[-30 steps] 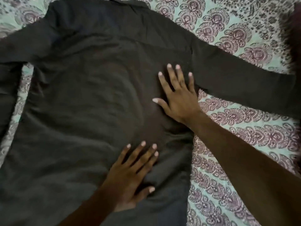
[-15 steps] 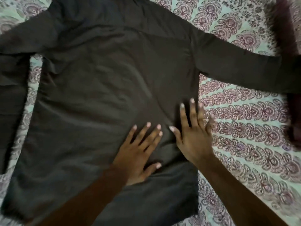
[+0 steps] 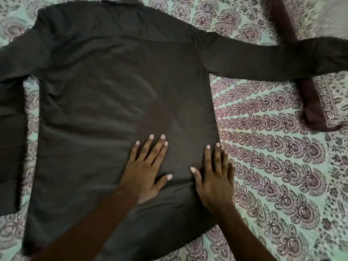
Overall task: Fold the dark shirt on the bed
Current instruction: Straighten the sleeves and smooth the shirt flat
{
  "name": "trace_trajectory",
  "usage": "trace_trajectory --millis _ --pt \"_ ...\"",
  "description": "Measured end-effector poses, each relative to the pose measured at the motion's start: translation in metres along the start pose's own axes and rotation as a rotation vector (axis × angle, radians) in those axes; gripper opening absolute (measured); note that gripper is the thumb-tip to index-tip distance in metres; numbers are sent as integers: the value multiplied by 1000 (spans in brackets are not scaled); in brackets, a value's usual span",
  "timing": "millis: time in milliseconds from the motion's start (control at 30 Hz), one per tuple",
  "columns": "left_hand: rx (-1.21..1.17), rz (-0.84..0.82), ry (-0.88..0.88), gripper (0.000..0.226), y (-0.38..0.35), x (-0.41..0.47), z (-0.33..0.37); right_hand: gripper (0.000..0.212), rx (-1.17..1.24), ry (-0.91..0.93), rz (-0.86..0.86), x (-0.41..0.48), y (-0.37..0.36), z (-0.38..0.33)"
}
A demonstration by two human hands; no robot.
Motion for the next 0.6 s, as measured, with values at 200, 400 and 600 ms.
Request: trace_trajectory --millis 200,400,600 --pt "-48 -59 -62 87 -36 -84 58 74 91 141 102 34 7 -75" --pt "-65 -2 -51 83 -34 -109 63 76 18 173 120 -2 -17 -47" --pt "26 28 80 86 -16 -66 25 86 48 -66 93 -89 -36 31"
Point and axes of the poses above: each hand's wrist, its own x-axis towards the middle knuckle, its own y-axis out of the back of the hand, z = x × y, the point moved 5 cm from there along x, towards the middle knuckle, and after that the axes turned 5 degrees about -y, right-handed, at the moved point
